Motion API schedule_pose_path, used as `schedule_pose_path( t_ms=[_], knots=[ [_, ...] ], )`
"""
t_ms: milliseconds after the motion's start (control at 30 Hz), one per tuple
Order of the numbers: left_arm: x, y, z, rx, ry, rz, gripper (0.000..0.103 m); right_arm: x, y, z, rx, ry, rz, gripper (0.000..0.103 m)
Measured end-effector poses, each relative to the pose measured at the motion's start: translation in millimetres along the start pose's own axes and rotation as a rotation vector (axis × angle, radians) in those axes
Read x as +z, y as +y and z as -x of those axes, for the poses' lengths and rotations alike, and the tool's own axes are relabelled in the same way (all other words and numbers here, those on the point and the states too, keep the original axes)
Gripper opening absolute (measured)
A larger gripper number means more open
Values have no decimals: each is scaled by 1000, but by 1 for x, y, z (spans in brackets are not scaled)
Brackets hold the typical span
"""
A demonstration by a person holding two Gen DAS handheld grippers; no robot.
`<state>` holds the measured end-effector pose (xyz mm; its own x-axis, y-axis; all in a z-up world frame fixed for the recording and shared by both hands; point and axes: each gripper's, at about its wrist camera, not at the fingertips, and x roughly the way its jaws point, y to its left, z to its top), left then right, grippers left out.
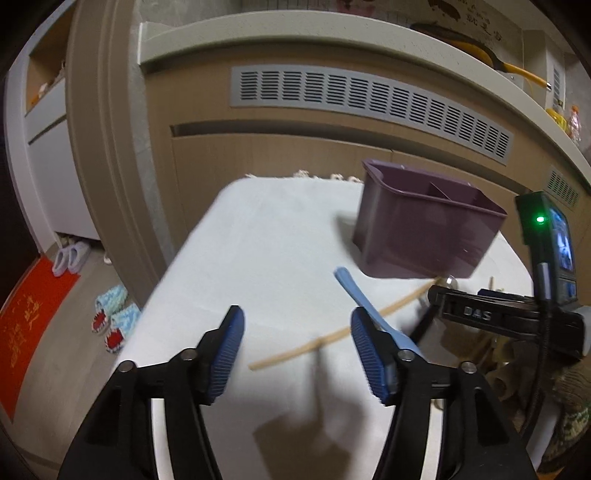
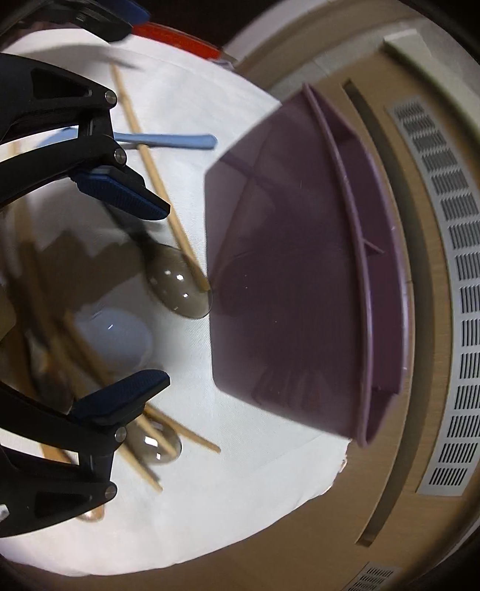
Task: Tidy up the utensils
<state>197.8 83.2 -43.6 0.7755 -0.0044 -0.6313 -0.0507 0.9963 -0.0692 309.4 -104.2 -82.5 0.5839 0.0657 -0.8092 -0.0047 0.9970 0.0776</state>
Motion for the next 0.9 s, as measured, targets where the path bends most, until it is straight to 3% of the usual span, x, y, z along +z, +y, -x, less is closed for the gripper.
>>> schedule_pose_path(
  t_ms=[133, 267, 367, 433, 467, 667, 767, 900],
  knots=[
    [-4, 9, -4, -7, -1, 6, 70, -2, 15, -14, -75, -1, 19, 80],
    [-9, 18, -12, -19, 26, 40, 71, -4, 20, -16, -78, 2, 50, 76],
    [-12, 19, -13, -20, 40, 51, 71, -6, 24, -16, -60, -1, 81, 63],
    [-13, 19, -12, -24, 48, 52, 71, -7, 26, -15, -45, -4, 112, 41],
    [-14, 18, -11, -24, 50, 50, 72, -7, 26, -14, -43, -4, 121, 39],
    [-14, 12, -3, -36, 70, 32, 75, -7, 8, 11, 29, -48, 130, 38],
    [-16, 4, 0, -50, 86, 10, 75, -6, -1, 39, 69, -100, 135, 37],
    [-20, -14, 4, -113, 106, -31, 75, -1, -13, 73, 57, -215, 157, 34]
  ],
)
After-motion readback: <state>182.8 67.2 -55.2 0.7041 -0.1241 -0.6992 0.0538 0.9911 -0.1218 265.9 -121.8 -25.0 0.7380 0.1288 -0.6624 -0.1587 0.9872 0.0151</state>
